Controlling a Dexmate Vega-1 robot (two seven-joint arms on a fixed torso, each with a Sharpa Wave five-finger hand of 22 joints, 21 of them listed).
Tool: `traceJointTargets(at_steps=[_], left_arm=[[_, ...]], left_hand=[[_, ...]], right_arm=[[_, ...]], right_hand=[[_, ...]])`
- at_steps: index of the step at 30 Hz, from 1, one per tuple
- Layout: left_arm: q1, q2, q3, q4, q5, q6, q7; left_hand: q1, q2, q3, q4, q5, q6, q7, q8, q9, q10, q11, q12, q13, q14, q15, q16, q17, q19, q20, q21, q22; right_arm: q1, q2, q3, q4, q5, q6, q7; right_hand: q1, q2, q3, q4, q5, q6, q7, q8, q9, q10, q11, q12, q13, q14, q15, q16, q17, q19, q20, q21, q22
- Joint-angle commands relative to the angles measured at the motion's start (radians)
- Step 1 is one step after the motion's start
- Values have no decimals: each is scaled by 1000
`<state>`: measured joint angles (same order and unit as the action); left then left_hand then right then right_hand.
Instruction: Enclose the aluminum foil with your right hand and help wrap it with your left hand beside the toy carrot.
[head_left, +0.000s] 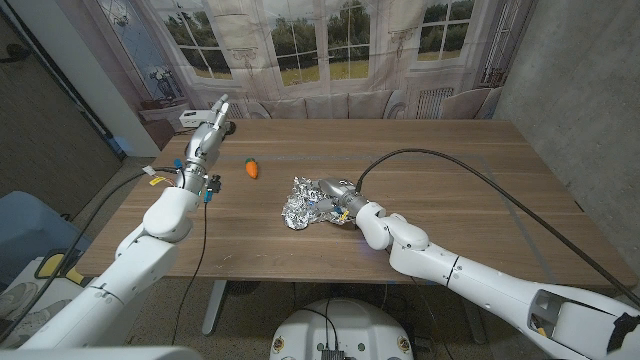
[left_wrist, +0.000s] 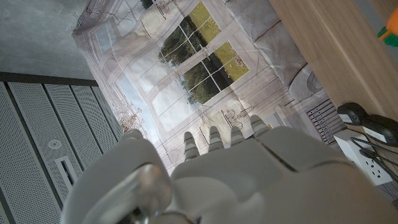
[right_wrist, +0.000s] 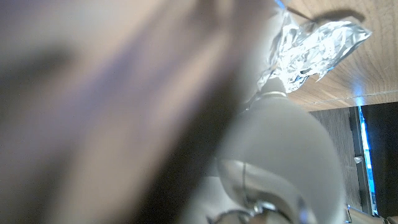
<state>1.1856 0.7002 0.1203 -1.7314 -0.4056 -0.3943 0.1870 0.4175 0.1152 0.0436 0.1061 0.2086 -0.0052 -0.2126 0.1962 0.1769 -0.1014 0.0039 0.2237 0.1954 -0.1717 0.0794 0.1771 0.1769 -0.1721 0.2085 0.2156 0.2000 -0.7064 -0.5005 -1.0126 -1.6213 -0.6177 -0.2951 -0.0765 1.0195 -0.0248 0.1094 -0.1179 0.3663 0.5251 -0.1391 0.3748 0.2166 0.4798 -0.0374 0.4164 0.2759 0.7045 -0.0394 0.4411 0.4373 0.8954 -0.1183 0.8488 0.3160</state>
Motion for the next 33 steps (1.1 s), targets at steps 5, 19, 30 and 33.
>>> traceJointTargets(at_steps=[5,19,30,33], left_arm=[[-21,1,15,9,0,6,-7],[-45,-1,33,24,0,12,-11],[-68,-5,49,41,-7,13,-20],[-73,-7,53,45,-6,12,-20]], left_hand=[[7,11,7,-2,6,6,-5,-5,-1,-11,-1,-4,0,-68,-9,0,0,-48,-5,-3,-1],[9,12,10,-7,4,0,-5,-10,-1,-16,5,-6,0,-72,-9,1,0,-50,-7,-3,-1],[9,11,10,-10,4,-4,-5,-12,-1,-21,4,-8,0,-75,-11,2,0,-52,-6,-3,-1],[9,11,10,-10,3,-6,-5,-13,-1,-23,4,-9,0,-75,-11,2,0,-52,-6,-3,-1]], right_arm=[[-8,6,9,31,-8,21,-58],[27,-28,19,-29,18,-26,86],[38,-53,29,-80,17,-70,146],[45,-59,29,-90,15,-82,167]], right_hand=[[176,179,42,5,-98,118,19,-54,3,-40,-27,-56,-3,-62,-156,-71,10,-208,39,18,-39],[52,118,-19,36,-122,-224,-44,-200,-6,-272,-30,-210,-27,-330,-69,-177,-5,-511,245,-121,-144],[-24,89,-58,56,-99,-390,-15,-200,-12,-393,-2,-233,-34,-458,-5,-225,-23,-642,332,-217,-144],[-40,84,-65,61,-94,-424,-10,-202,-13,-416,6,-235,-36,-484,10,-233,-27,-660,333,-233,-143]])
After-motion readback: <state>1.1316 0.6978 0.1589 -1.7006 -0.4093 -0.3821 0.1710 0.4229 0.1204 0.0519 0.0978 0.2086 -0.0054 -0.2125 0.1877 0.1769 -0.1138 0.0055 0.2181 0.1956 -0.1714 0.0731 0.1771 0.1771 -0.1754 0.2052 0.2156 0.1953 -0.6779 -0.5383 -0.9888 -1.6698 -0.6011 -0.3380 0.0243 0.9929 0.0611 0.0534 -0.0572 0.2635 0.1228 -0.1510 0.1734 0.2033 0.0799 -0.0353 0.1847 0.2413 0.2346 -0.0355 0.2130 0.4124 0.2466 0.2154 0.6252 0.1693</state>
